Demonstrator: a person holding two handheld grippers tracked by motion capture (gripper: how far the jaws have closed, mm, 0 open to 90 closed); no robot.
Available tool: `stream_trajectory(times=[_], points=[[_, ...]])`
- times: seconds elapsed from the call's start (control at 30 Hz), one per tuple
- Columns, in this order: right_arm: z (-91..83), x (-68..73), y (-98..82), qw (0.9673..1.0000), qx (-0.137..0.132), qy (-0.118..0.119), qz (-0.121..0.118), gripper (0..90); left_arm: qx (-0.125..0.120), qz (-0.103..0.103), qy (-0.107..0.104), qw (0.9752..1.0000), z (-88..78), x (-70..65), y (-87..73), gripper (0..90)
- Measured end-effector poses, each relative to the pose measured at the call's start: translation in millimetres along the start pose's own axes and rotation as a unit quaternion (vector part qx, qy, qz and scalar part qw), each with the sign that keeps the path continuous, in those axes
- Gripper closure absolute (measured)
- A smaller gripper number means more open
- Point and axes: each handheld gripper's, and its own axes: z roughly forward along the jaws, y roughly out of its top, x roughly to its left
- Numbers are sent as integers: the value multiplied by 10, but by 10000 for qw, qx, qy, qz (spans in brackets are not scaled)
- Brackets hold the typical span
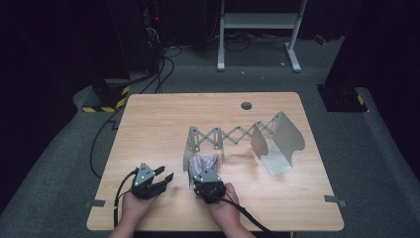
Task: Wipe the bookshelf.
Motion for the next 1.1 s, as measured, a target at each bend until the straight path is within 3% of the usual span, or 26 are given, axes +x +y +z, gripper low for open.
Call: stream_trajectory(times=[0.07,0.23,0.3,0.77,0.93,1.1], points=[[64,-89,64,9998,5,-152,106,636,-8,-19,-1,10000,-1,1,1,518],[171,-159,136,9996,96,-179,171,637,-2,-14,-22,10000,2,-7,1,518],[220,-127,125,9997,203,-129,104,637,-15,-19,-26,10000,1,-1,1,518],[279,-114,150,9996,220,-168,68,636,-41,9,-48,10000,-5,-7,7,517],[173,-170,321,9998,14,-196,35,637,-61,21,-41,10000,-9,2,13,512],[-78,-237,676,9985,-481,-272,-31,637,-69,16,-50,10000,-12,1,16,512]])
